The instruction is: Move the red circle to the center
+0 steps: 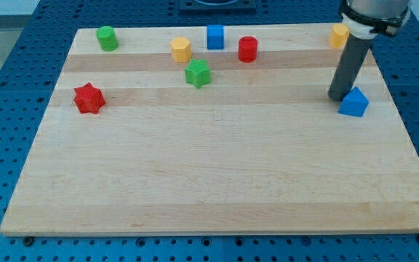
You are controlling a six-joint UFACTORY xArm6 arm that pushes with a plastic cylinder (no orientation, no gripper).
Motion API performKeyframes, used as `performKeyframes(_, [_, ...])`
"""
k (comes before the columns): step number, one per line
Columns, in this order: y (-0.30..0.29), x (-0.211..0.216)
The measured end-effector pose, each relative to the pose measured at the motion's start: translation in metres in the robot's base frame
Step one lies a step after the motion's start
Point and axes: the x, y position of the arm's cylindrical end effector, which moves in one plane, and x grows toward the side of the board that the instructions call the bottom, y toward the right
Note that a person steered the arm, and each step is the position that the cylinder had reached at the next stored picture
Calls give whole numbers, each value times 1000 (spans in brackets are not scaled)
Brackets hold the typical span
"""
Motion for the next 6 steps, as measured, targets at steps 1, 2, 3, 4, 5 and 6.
performKeyframes(1, [0,-2])
performKeyframes(2, [-14,-18])
performKeyframes(3, [-42,-38])
performKeyframes(4, [-75,-55])
performKeyframes(5, [-97,-71])
performKeyframes(6, [-103,-98])
